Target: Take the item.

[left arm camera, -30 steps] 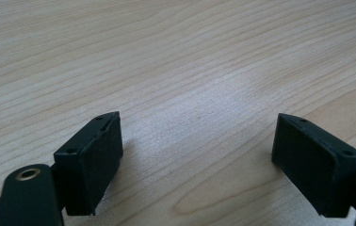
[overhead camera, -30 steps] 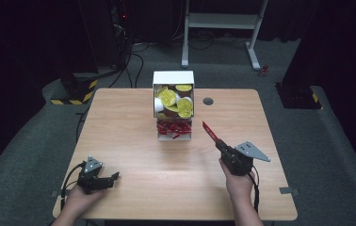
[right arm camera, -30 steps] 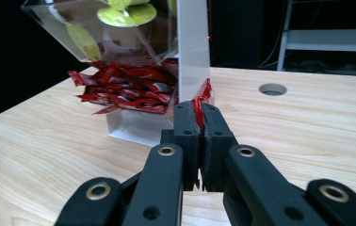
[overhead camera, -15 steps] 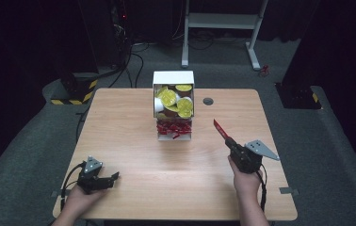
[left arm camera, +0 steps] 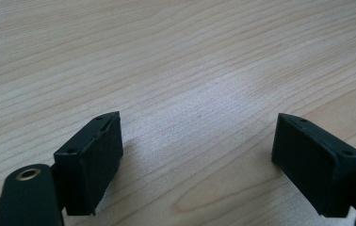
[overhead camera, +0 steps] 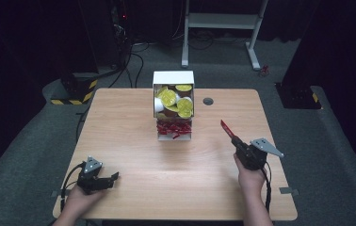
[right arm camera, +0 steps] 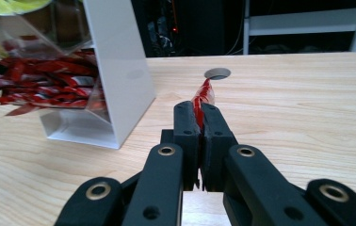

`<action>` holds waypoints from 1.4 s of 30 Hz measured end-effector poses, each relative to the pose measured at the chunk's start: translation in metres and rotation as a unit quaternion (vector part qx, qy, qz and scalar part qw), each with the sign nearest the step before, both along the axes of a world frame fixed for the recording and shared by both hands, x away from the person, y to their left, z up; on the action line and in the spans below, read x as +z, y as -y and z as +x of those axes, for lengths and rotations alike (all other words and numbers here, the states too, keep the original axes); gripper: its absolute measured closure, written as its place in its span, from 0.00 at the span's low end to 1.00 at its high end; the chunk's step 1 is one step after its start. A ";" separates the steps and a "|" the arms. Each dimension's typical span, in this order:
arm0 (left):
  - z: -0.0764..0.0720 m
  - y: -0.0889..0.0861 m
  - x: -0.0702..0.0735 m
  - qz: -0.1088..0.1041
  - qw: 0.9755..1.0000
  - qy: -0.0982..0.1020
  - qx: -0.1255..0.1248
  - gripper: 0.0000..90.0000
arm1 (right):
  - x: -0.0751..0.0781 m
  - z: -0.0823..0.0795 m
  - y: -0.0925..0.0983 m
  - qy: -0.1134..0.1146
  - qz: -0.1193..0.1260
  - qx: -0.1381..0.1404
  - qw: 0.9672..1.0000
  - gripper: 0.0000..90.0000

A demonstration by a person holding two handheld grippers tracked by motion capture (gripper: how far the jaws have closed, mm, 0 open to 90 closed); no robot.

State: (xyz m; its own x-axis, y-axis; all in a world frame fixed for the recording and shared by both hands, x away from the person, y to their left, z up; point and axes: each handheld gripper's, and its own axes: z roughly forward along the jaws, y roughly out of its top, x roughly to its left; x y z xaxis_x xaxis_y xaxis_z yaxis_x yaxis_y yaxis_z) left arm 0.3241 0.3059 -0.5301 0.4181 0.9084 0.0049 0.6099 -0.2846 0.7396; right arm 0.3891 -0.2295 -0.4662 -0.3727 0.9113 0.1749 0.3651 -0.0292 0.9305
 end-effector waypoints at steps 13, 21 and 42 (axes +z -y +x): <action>-0.001 -0.001 0.000 -0.003 1.000 0.002 0.020 0.19 | -0.009 0.022 0.009 -0.007 -0.013 -0.019 1.000 0.97; -0.001 -0.001 0.000 -0.003 1.000 0.001 0.020 0.19 | -0.024 0.033 0.012 -0.031 -0.054 -0.043 0.997 0.97; -0.001 -0.001 0.000 -0.003 1.000 0.001 0.020 0.19 | -0.049 0.046 0.003 -0.120 -0.090 -0.041 0.988 0.88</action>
State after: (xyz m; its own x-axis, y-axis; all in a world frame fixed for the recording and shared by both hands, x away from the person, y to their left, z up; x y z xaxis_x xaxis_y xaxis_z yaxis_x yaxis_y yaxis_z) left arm 0.3227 0.3072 -0.5304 0.3817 0.9243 0.0006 0.6196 -0.2563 0.7419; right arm 0.4354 -0.2325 -0.5156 -0.2630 0.9613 0.0819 0.5796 0.0896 0.8100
